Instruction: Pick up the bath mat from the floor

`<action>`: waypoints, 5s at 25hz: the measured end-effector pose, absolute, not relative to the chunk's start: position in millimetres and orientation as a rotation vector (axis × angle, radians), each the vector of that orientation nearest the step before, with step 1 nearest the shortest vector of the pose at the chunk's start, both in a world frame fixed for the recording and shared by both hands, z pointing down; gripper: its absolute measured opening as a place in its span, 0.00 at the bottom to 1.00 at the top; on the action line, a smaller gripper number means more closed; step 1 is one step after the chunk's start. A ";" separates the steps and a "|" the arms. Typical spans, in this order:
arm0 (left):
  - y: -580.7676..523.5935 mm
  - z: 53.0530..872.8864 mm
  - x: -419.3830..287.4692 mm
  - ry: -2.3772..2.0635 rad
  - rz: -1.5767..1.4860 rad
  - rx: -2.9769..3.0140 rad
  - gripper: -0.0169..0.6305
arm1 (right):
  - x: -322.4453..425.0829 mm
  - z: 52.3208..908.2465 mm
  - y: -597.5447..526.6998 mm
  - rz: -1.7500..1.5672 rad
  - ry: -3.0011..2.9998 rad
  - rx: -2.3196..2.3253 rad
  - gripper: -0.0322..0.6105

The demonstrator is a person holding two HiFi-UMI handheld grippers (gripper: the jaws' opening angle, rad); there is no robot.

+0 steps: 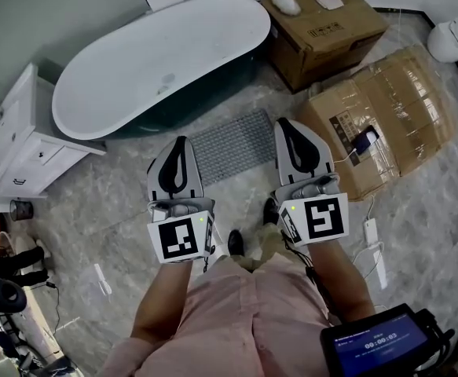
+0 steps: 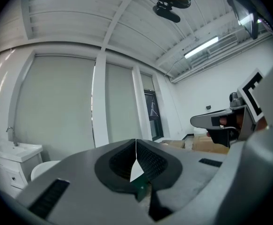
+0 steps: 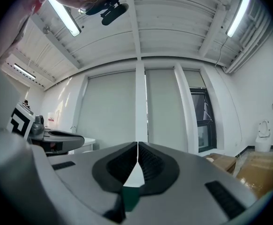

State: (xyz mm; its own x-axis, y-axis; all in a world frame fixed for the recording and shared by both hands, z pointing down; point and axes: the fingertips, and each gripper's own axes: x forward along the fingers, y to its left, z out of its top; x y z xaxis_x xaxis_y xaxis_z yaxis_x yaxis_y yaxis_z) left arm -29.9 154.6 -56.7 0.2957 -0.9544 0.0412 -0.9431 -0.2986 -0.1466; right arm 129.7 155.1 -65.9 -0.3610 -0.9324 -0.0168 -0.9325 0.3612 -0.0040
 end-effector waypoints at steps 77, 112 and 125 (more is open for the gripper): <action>-92.2 -74.7 -116.9 2.111 -0.145 -2.171 0.07 | 46.8 -93.1 -137.9 0.110 2.763 -1.365 0.08; -97.4 -6.3 -118.0 2.231 -0.285 -2.247 0.07 | 54.3 -20.0 -148.8 -0.130 2.863 -1.365 0.08; -64.2 152.8 -120.7 2.365 -0.529 -2.410 0.07 | 80.2 138.2 -122.4 -0.447 2.975 -1.469 0.08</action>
State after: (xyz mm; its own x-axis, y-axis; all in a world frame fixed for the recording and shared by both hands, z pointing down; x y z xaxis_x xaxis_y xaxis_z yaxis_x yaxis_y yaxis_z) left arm -120.7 -64.2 152.8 0.0132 -0.9152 0.4029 -0.9996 -0.0223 -0.0180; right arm 80.2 -122.4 138.2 -0.5976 -0.7444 0.2980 -0.7991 0.5835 -0.1449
